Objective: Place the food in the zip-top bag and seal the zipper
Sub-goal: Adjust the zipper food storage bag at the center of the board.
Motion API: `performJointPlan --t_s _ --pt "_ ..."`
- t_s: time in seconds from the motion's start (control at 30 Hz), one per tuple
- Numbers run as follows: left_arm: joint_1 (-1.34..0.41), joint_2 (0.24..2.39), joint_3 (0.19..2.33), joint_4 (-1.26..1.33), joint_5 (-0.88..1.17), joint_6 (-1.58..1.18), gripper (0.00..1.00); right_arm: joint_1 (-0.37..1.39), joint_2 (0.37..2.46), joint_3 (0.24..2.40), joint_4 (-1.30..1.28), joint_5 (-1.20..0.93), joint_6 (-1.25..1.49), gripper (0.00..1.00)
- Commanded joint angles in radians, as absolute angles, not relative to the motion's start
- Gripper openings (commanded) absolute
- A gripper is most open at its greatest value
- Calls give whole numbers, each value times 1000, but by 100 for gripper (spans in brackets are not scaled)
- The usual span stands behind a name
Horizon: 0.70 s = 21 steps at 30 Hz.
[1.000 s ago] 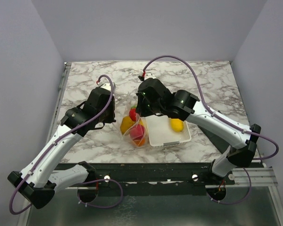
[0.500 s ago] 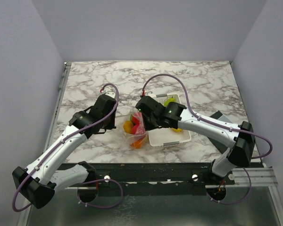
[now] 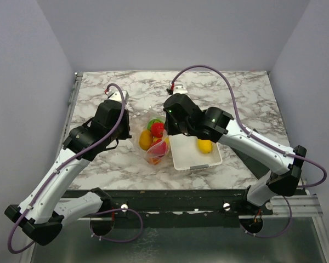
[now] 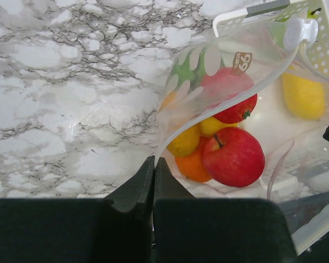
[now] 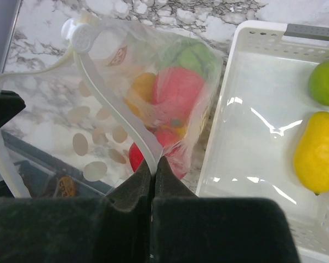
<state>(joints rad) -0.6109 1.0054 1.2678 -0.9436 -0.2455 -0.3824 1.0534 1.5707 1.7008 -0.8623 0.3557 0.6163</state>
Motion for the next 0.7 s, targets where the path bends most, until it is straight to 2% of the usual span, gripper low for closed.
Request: performJointPlan --t_s 0.0,0.27,0.6,0.67 --pt "-611 1006 1236 -963 -259 -380 0 1049 1586 1701 -862 402 598 1" --pt "-611 1024 1092 -889 -237 -396 0 1034 1634 1577 -795 341 634 1" --pt "-611 1006 1248 -942 -266 -379 0 1034 1593 1674 -815 345 608 1" --pt "-611 1000 1261 -951 -272 -375 0 1034 1584 1668 -798 352 602 5"
